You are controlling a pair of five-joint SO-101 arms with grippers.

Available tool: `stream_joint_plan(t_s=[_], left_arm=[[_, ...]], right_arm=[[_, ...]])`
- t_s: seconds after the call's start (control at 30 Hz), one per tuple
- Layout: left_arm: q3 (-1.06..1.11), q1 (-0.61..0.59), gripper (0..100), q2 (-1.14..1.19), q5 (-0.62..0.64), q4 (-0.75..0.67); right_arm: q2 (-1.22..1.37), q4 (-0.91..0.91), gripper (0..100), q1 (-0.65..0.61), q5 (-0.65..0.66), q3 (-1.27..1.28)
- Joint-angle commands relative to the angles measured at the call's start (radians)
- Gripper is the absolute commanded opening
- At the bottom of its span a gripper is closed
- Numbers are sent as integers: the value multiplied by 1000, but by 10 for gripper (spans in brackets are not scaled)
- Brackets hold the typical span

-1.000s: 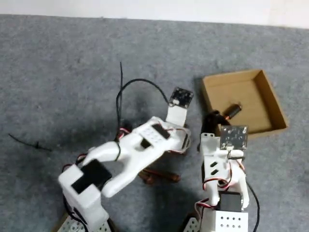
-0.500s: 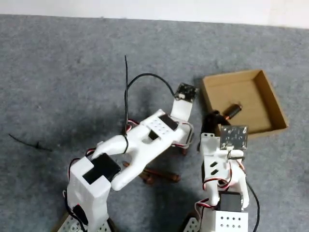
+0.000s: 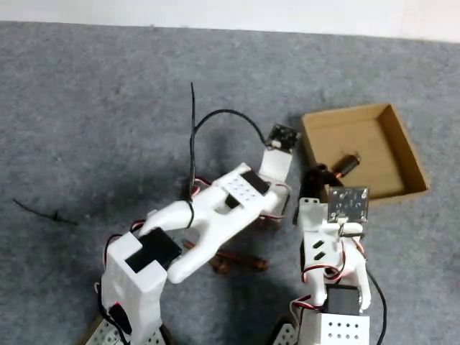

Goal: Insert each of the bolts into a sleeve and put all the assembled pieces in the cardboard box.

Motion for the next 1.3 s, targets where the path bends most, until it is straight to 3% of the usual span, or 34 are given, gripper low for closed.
stream_joint_plan(t_s=[0.0,0.17,0.27,0.37,0.5,0.73,0.9,1.27], left_arm=[[-7,-27,8,2,-3,12],[4,-15,5,-87,-92,97],[116,-24,5,-242,-114,66],[298,-67,5,-438,-115,-81],[599,-127,5,-697,-117,-377],[977,-157,5,-1063,-117,-779],[1118,-157,5,-1224,-117,-956],[1256,-242,6,-1422,-115,-1157]], right_arm=[[-22,1,4,13,2,97],[-22,1,4,8,6,97],[-22,1,4,7,8,99],[-22,-16,4,7,8,99],[-22,-42,4,4,8,99],[-22,-42,4,-150,14,99],[-22,-42,4,-246,109,99],[-21,-61,4,-398,112,99]])
